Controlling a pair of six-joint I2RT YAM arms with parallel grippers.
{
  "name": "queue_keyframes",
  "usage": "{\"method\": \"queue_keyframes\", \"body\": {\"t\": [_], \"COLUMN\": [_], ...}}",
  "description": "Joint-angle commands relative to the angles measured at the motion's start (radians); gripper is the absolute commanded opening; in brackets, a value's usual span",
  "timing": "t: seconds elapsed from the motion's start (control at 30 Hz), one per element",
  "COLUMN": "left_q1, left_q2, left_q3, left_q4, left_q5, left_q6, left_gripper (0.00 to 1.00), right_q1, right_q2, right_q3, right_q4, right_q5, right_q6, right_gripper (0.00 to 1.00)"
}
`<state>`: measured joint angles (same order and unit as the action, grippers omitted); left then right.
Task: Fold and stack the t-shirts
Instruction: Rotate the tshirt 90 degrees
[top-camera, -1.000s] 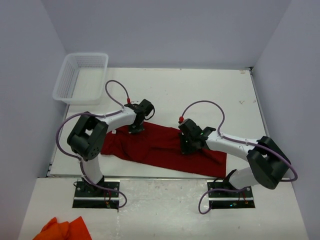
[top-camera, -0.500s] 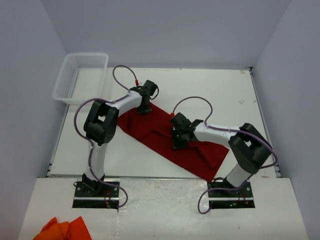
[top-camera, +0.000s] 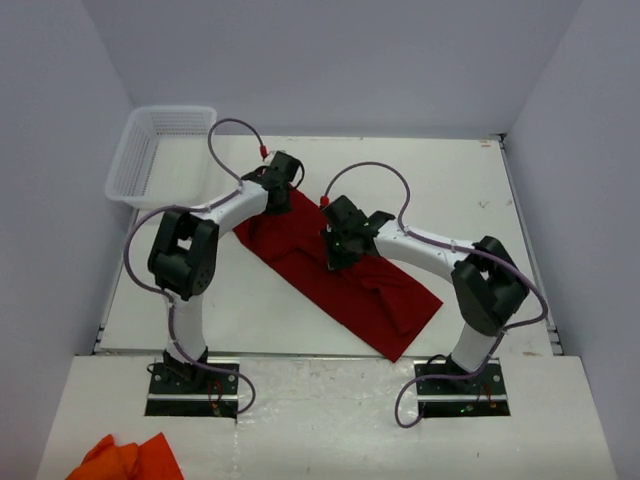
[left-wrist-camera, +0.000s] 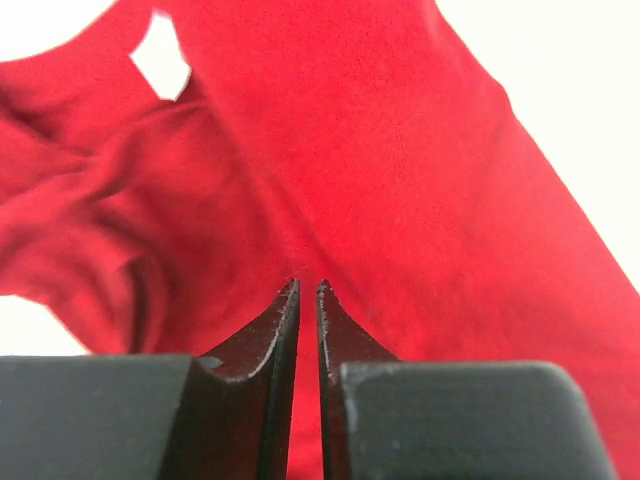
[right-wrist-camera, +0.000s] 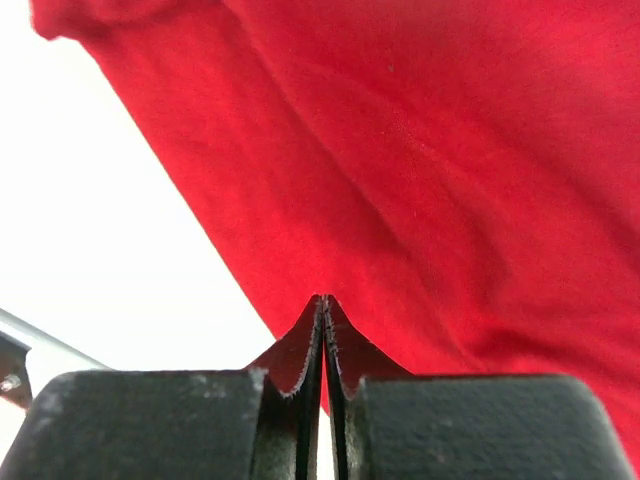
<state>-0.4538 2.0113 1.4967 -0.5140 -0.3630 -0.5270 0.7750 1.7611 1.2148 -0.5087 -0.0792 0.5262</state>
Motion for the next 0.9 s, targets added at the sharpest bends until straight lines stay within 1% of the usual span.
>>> {"method": "queue_keyframes", "body": {"t": [0.0, 0.03, 0.1, 0.13, 0.17, 0.2, 0.23, 0.27, 0.3, 0.37, 0.47, 0.53, 0.73, 0.87], "left_q1": [-0.003, -0.003, -0.009, -0.013, -0.016, -0.016, -0.016, -0.016, -0.016, -0.016, -0.013, -0.011, 0.017, 0.03], "left_q2": [-0.172, -0.195, -0.242, -0.255, -0.267, -0.266, -0.264, -0.257, -0.249, -0.214, -0.159, -0.129, -0.007, 0.061], "left_q3": [-0.032, -0.058, -0.075, -0.084, -0.084, -0.084, -0.081, -0.079, -0.082, -0.079, -0.072, -0.053, 0.025, 0.066], "left_q4": [0.037, 0.04, 0.051, 0.052, 0.055, 0.054, 0.048, 0.048, 0.048, 0.049, 0.074, 0.089, 0.08, 0.068], "left_q5": [-0.091, -0.083, -0.05, -0.042, -0.019, -0.001, 0.028, 0.039, 0.054, 0.091, 0.134, 0.131, 0.087, 0.091], "left_q6": [0.021, 0.018, 0.022, 0.028, 0.033, 0.036, 0.035, 0.032, 0.024, 0.007, -0.008, -0.005, 0.001, -0.001], "left_gripper": [0.15, 0.15, 0.16, 0.17, 0.17, 0.17, 0.17, 0.09, 0.01, 0.0, 0.0, 0.0, 0.0, 0.0], "right_q1": [0.009, 0.007, -0.002, -0.014, -0.048, -0.066, -0.101, -0.117, -0.132, -0.175, -0.207, -0.215, -0.217, -0.215], "right_q2": [-0.138, -0.146, -0.146, -0.135, -0.129, -0.121, -0.112, -0.111, -0.114, -0.141, -0.158, -0.166, -0.181, -0.186], "right_q3": [0.097, 0.115, 0.169, 0.176, 0.18, 0.18, 0.155, 0.137, 0.115, 0.033, -0.034, -0.075, -0.145, -0.188], "right_q4": [-0.106, -0.131, -0.196, -0.211, -0.227, -0.24, -0.24, -0.237, -0.229, -0.179, -0.169, -0.169, -0.156, -0.123], "right_q5": [0.077, 0.119, 0.221, 0.235, 0.231, 0.208, 0.206, 0.203, 0.205, 0.196, 0.213, 0.225, 0.194, 0.128], "right_q6": [-0.051, -0.057, -0.075, -0.086, -0.091, -0.088, -0.083, -0.075, -0.054, -0.035, 0.003, 0.014, 0.063, 0.115], "right_gripper": [0.05, 0.11, 0.17, 0.19, 0.23, 0.24, 0.2, 0.06, 0.0, 0.0, 0.0, 0.0, 0.0, 0.0]}}
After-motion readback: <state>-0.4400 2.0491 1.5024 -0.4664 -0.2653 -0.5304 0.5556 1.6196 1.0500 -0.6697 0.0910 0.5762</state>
